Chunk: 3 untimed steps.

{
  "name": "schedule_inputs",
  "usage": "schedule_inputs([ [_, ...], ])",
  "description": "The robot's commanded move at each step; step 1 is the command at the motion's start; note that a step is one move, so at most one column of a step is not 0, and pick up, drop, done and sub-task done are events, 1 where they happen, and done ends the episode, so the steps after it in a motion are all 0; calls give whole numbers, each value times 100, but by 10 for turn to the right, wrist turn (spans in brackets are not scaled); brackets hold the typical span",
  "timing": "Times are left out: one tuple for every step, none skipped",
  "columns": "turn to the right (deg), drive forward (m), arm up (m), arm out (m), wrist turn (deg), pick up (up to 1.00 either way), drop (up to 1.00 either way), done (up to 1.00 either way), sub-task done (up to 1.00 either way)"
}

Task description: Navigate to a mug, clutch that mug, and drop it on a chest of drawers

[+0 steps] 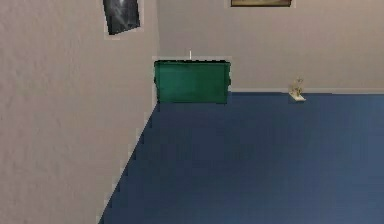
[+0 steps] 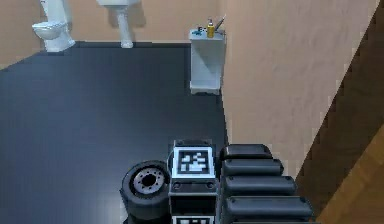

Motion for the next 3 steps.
schedule_inputs([
  [0, 30, 0, 0, 0, 0, 0, 0, 0],
  [450, 0, 0, 0, 0, 0, 0, 0, 0],
  [360, 0, 0, 0, 0, 0, 0, 0, 0],
])
